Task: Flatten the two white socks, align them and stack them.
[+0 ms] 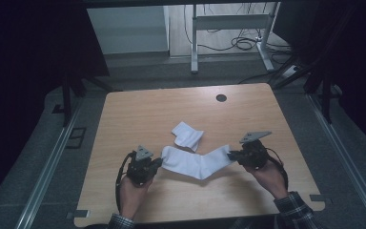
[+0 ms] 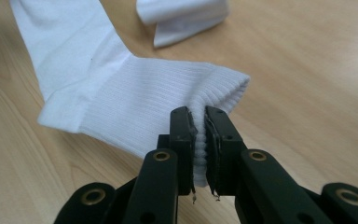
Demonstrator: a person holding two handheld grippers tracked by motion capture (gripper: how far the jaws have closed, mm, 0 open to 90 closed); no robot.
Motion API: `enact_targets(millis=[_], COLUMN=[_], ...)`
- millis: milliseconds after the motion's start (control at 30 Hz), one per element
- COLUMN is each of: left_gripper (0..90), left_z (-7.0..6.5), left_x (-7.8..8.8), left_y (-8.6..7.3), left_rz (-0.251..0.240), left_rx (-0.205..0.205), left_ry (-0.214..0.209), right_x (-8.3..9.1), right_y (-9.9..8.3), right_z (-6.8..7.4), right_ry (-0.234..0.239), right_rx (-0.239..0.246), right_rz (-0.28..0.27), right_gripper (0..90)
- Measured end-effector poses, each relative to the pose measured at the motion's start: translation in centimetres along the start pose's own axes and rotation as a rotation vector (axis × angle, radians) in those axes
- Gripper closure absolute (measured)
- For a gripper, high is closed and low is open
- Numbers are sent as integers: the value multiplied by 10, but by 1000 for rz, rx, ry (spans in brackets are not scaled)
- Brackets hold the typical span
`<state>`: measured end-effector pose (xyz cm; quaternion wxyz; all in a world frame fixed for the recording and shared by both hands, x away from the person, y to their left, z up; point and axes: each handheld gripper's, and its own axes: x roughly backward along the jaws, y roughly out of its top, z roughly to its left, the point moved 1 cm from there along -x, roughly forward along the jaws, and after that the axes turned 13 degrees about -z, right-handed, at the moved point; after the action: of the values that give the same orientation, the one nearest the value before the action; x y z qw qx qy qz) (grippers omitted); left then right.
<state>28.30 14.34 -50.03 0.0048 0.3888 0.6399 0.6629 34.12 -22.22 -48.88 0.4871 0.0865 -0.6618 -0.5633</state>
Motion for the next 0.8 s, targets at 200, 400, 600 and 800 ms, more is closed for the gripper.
enact_targets(millis=[200,400,600,800], left_gripper=[872,795,719,621], left_z=[3,10,16,17], left_x=[-16,-10,-15,-39], left_y=[-31,-23,8,39], left_rz=[64,27,1,-26], left_rx=[28,51,35,15], left_ry=[7,13,13,-18], right_x=[-21,-14,-4,4], right_y=[-22,-20,-22,-29], right_z=[-2,-4,-18,-33], right_ry=[8,-12,-57,-110], right_rx=[10,17,9,17], right_rz=[90,56,33,13], right_gripper=[776,705,652,569])
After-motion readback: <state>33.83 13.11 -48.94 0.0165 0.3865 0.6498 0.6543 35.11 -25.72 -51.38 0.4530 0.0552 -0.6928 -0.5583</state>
